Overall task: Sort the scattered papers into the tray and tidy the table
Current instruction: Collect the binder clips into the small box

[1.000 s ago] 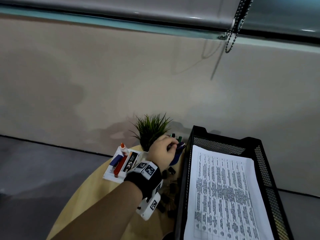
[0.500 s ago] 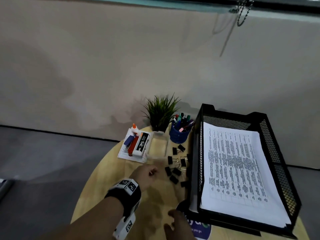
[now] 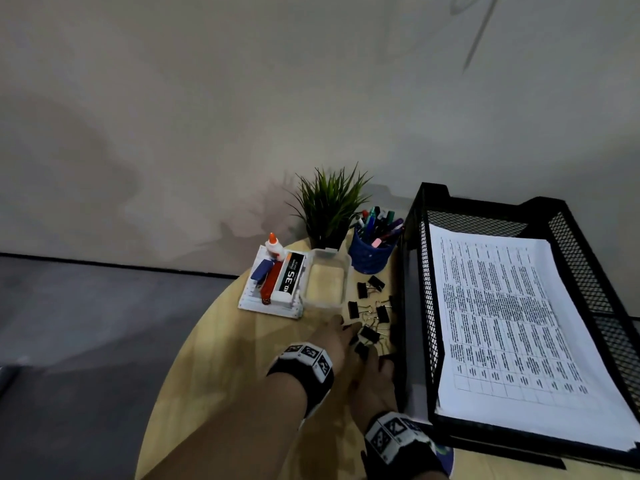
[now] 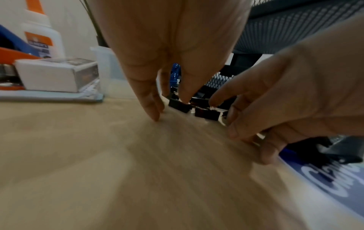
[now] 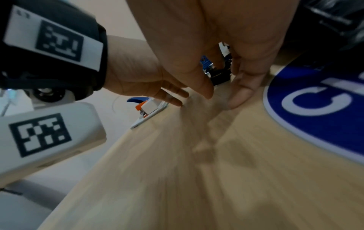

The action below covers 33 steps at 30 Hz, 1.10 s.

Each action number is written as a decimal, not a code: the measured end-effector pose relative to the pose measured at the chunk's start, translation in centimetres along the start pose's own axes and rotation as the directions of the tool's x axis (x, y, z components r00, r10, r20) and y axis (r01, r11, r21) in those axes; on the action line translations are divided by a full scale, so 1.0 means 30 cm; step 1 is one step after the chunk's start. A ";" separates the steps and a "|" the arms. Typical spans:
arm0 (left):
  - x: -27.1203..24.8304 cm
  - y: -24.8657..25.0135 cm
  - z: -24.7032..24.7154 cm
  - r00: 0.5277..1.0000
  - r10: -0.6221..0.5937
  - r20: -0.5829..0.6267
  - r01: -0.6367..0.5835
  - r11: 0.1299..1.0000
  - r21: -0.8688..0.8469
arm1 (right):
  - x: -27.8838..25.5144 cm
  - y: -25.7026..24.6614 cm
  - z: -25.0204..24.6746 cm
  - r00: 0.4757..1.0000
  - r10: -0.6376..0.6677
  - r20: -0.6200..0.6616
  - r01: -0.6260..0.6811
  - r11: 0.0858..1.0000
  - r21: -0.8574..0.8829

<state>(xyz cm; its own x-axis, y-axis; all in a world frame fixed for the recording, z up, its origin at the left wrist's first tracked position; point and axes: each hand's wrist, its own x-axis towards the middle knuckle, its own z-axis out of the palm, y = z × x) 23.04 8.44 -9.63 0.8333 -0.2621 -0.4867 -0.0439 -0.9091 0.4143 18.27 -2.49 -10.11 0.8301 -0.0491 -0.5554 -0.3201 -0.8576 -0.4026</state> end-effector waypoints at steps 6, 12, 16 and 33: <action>-0.010 -0.019 0.015 0.991 -0.089 -0.098 0.101 0.987 0.128 | 0.007 0.001 0.019 0.997 0.002 -0.071 -0.004 1.000 -0.025; -0.033 -0.074 0.036 0.994 -0.110 -0.007 0.110 0.982 0.155 | 0.021 -0.006 0.013 1.000 -0.017 -0.023 0.015 0.997 -0.072; -0.101 -0.100 0.023 0.990 0.035 -0.136 -0.028 0.998 0.052 | 0.013 -0.007 0.005 1.000 -0.006 -0.002 0.005 0.999 -0.039; -0.061 -0.172 -0.149 0.813 -0.224 -0.537 0.048 0.946 -0.321 | 0.088 -0.259 -0.136 0.940 -0.209 -0.269 0.265 0.945 0.191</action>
<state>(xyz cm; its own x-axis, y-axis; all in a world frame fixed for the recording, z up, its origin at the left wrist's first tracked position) 24.21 15.07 -7.44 0.9835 0.1642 -0.0759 0.1758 -0.7685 0.6153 24.80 1.97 -5.47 0.9702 -0.0050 -0.2422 -0.1702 -0.7255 -0.6668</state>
